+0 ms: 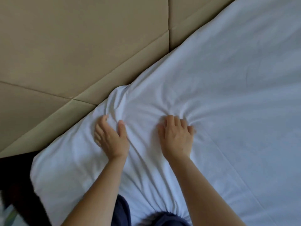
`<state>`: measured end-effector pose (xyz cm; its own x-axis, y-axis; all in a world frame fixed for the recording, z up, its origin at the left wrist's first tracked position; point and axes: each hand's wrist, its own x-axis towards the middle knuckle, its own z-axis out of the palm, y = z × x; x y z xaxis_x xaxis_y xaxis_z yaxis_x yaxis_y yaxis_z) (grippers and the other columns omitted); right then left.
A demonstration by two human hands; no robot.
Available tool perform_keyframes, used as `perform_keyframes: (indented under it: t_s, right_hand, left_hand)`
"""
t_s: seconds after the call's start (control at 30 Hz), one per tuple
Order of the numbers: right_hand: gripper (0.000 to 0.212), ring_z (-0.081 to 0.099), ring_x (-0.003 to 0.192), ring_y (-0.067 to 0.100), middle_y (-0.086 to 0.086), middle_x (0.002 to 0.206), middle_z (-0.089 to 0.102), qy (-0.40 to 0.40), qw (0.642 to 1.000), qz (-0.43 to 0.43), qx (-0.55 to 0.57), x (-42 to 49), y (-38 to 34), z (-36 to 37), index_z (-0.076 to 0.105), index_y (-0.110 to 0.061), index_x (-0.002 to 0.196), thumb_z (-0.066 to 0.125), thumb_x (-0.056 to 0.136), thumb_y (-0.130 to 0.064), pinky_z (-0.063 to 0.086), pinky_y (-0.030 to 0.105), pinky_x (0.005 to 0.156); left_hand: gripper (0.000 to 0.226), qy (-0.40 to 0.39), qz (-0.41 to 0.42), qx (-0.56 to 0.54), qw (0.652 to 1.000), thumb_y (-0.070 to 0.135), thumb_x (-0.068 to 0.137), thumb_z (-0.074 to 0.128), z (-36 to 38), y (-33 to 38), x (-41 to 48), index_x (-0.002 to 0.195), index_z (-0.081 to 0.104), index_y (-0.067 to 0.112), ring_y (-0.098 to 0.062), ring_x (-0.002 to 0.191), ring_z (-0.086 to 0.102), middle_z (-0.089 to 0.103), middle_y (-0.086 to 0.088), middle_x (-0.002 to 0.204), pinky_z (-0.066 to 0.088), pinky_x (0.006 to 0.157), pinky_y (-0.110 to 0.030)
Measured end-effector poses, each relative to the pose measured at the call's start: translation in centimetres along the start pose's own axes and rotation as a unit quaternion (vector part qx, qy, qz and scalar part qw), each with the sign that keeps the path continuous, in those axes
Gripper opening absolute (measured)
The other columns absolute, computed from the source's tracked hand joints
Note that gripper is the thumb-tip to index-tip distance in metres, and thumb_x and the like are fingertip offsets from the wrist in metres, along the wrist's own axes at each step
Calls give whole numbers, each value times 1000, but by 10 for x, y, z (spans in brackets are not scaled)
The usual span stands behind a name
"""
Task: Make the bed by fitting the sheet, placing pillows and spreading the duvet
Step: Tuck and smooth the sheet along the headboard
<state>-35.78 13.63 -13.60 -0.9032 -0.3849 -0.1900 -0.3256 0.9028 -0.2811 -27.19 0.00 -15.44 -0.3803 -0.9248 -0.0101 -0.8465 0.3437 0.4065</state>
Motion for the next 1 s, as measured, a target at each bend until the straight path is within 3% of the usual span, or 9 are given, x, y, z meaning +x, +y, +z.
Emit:
perform_keyframes:
  t_s: [0.1,0.2,0.3,0.4,0.57,0.63,0.73,0.9,1.0]
  right_hand:
    - [17,52,71,29,7,73,56,68,995,-66,-14,-3,25,12,50,-16,77,44,82,-30,27,38,64]
    - [17,43,75,29,9,76,55,97,991,-89,12,-2,37,25,47,-16,81,43,78,-32,26,38,65]
    - [18,37,77,28,10,77,56,101,990,-97,31,-1,37,33,44,-17,85,42,76,-33,26,39,65]
    - [19,37,77,28,10,78,56,105,989,-97,39,0,39,37,45,-17,86,42,75,-32,27,38,66]
    - [20,37,76,27,10,78,57,102,990,-96,31,-1,38,42,46,-16,87,41,75,-31,26,37,66]
    - [19,36,76,26,9,78,57,111,989,-98,29,-1,38,44,45,-16,87,41,75,-30,26,37,67]
    - [19,36,77,26,10,78,57,114,988,-95,27,-1,38,45,46,-15,86,40,76,-29,25,37,67]
    - [22,35,77,26,11,79,56,130,987,-93,20,-2,36,45,52,-11,82,40,76,-29,24,37,68]
    - [23,35,78,26,11,81,56,125,988,-93,15,-2,35,42,52,-11,82,41,75,-29,24,37,69]
  left_hand:
    - [53,35,-66,6,997,41,86,42,-2,-3,-20,123,53,5,-35,118,44,52,-19,125,33,97,-44]
    - [26,17,-125,27,992,23,91,52,0,6,1,107,56,4,-36,114,46,54,-20,117,33,93,-45]
    - [6,-21,3,149,989,3,82,58,-1,2,16,88,57,2,-37,92,57,61,-21,93,44,74,-42]
    - [23,-46,76,215,973,-9,62,68,5,-5,22,79,59,4,-34,74,61,63,-17,77,49,61,-35]
    - [18,-49,93,170,980,-12,66,56,3,-8,26,76,59,3,-35,71,61,63,-17,75,50,62,-36]
    - [16,-46,99,153,982,-3,72,44,3,-9,27,75,59,3,-35,70,61,63,-17,75,49,60,-36]
    - [31,-35,104,122,986,11,78,30,4,-11,28,75,59,2,-35,71,61,64,-17,75,48,58,-36]
    - [37,-23,99,75,992,17,83,27,2,-11,31,72,59,0,-35,68,61,64,-19,71,42,55,-33]
    - [28,-11,97,42,994,8,87,38,-1,-12,33,69,57,-1,-36,68,60,63,-21,71,30,57,-30]
